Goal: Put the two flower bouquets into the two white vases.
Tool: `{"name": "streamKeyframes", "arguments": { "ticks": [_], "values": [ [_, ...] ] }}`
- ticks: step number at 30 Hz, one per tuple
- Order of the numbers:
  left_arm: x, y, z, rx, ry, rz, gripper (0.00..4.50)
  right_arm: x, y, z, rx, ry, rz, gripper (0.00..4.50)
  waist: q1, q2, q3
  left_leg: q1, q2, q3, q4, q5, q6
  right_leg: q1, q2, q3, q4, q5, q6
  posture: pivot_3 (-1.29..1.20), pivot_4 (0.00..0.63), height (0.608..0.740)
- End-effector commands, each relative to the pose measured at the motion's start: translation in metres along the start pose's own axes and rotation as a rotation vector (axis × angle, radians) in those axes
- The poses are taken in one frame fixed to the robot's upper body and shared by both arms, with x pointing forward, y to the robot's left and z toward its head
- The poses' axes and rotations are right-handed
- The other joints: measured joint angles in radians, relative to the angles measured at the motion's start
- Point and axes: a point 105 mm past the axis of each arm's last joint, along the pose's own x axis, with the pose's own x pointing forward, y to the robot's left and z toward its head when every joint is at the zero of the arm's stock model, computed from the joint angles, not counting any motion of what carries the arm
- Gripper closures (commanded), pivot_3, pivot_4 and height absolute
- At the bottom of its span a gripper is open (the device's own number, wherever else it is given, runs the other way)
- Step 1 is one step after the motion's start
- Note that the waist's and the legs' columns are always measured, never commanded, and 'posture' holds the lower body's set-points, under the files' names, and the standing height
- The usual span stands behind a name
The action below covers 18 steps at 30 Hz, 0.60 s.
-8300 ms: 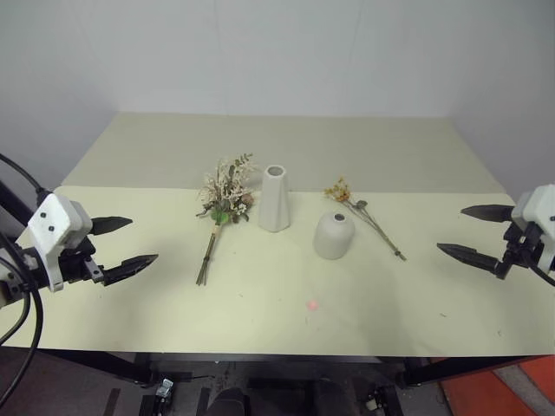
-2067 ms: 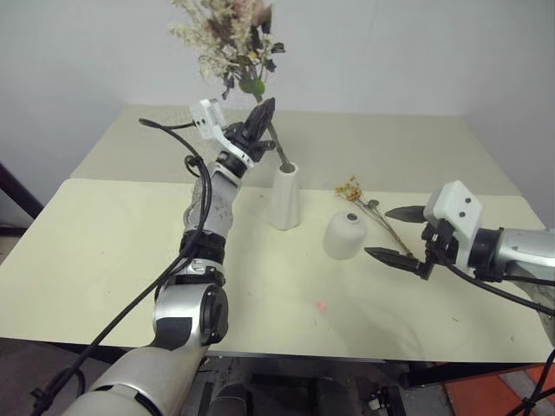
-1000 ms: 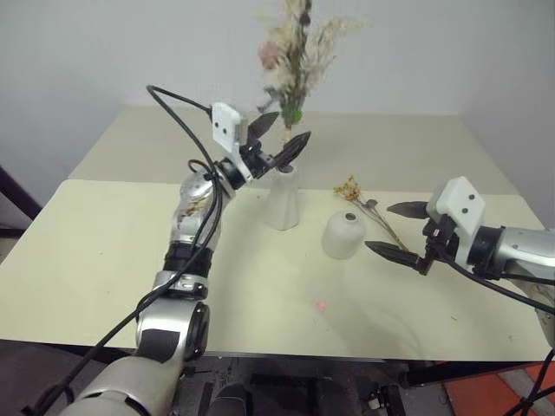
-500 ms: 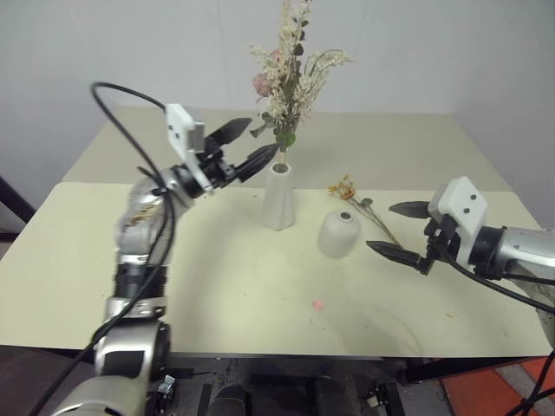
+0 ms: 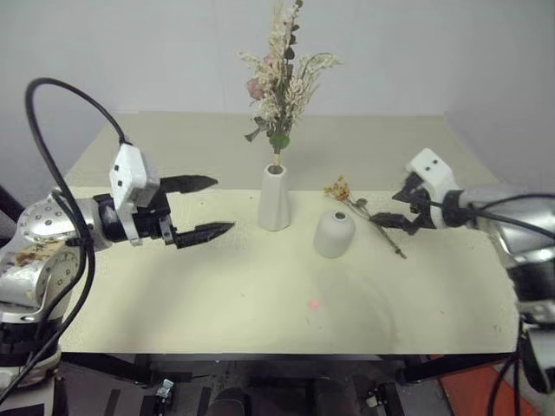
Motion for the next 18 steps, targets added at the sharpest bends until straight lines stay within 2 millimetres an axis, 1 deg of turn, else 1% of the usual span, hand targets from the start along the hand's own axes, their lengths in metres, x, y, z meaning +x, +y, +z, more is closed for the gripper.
{"name": "streamKeyframes", "arguments": {
  "ticks": [1,3,5,7,10,13,14,18],
  "values": [
    [-0.007,-0.012,0.001,0.070,0.084,-0.040,0.05,0.012,-0.017,-0.004,0.007,0.075,-0.042,0.00,-0.003,0.000,0.000,0.000,0.000,0.000,-0.002,0.000,0.000,-0.001,0.000,0.001,0.000,0.000,0.000,0.00,0.150,0.740],
    [-0.010,-0.015,0.002,0.056,0.081,-0.036,0.05,0.020,-0.021,-0.003,0.006,0.106,-0.038,0.00,0.000,0.001,0.000,0.000,0.000,0.000,-0.004,0.000,0.000,-0.002,0.000,0.000,0.000,0.000,0.000,0.00,0.150,0.740],
    [-0.011,-0.017,0.003,0.062,0.078,-0.025,0.05,0.024,-0.024,-0.004,0.009,0.131,-0.043,0.00,0.001,0.001,0.001,-0.004,0.000,0.000,-0.004,0.000,-0.001,-0.006,0.000,0.000,0.000,0.000,-0.001,0.00,0.150,0.740],
    [-0.012,-0.015,0.001,0.069,0.083,0.000,0.05,0.027,-0.028,-0.006,0.016,0.156,-0.054,0.00,0.000,0.001,0.001,-0.010,0.000,0.000,-0.003,0.001,-0.002,-0.011,-0.001,0.000,0.002,0.000,-0.001,0.00,0.150,0.740],
    [-0.013,-0.015,-0.004,0.064,0.085,0.024,0.05,0.032,-0.028,-0.008,0.017,0.176,-0.059,0.00,-0.004,0.001,0.001,-0.011,0.000,0.000,-0.004,0.001,-0.002,-0.013,-0.001,0.001,0.002,0.000,-0.001,0.00,0.150,0.740],
    [-0.013,-0.017,-0.007,0.059,0.086,0.034,0.00,0.036,-0.029,-0.013,0.017,0.206,-0.075,0.64,-0.007,0.001,0.001,-0.010,0.000,0.000,-0.004,0.001,-0.002,-0.013,0.000,0.001,0.002,0.000,-0.001,0.00,0.150,0.740],
    [-0.013,-0.017,-0.008,0.059,0.086,0.037,0.00,0.036,-0.028,-0.013,0.025,0.206,-0.069,0.94,-0.007,0.001,0.001,-0.010,0.000,0.000,-0.004,0.001,-0.002,-0.013,0.000,0.001,0.002,0.001,-0.001,0.00,0.150,0.740],
    [-0.013,-0.016,-0.009,0.061,0.083,0.046,0.00,0.038,-0.028,-0.017,0.036,0.214,-0.059,2.38,-0.008,0.002,0.001,-0.009,0.000,0.000,-0.004,0.002,-0.003,-0.013,0.000,0.002,0.003,0.001,-0.002,0.00,0.150,0.740]
  ]
}}
